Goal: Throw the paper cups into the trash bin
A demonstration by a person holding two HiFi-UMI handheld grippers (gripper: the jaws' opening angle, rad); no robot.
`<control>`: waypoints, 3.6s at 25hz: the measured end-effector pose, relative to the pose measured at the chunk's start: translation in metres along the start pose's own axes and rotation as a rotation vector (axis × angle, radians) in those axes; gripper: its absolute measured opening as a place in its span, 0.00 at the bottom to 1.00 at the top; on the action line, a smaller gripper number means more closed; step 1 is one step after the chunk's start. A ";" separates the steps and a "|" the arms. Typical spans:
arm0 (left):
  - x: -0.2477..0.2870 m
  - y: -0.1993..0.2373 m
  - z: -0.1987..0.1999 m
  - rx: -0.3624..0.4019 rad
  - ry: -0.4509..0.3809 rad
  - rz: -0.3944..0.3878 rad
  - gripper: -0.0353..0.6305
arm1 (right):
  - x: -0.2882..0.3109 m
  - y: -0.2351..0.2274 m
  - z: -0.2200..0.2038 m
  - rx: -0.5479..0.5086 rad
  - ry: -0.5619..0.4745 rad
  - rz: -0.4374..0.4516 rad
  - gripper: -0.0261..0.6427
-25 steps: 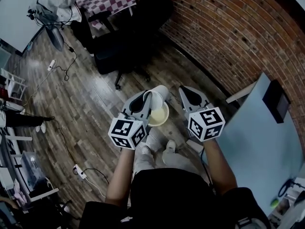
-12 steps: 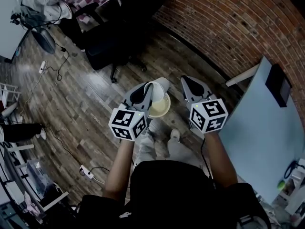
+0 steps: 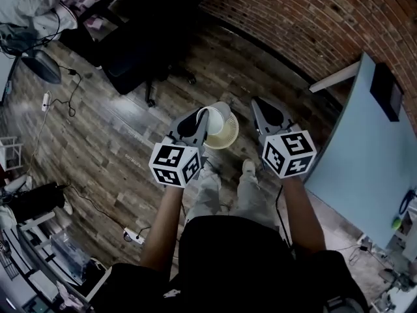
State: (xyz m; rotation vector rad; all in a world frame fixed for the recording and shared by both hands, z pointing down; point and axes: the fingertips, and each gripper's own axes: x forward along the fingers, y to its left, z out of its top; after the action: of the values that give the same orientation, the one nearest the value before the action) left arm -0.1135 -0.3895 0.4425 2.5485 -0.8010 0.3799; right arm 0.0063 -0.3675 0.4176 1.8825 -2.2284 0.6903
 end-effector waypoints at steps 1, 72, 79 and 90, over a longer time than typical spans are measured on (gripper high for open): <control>0.003 0.005 -0.006 -0.003 0.011 -0.004 0.11 | 0.004 -0.001 -0.004 0.006 0.003 -0.010 0.04; 0.222 0.196 -0.573 -0.074 0.525 0.164 0.15 | 0.185 -0.122 -0.512 0.100 0.496 -0.035 0.04; 0.215 0.198 -0.574 -0.074 0.530 0.166 0.26 | 0.183 -0.116 -0.516 0.110 0.505 -0.033 0.04; 0.205 0.181 -0.534 -0.038 0.510 0.140 0.21 | 0.168 -0.113 -0.481 0.112 0.471 -0.021 0.04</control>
State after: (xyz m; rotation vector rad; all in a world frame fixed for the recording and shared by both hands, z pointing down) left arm -0.1257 -0.3610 1.0421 2.2125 -0.7731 0.9972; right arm -0.0064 -0.3228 0.9377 1.5736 -1.9006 1.1382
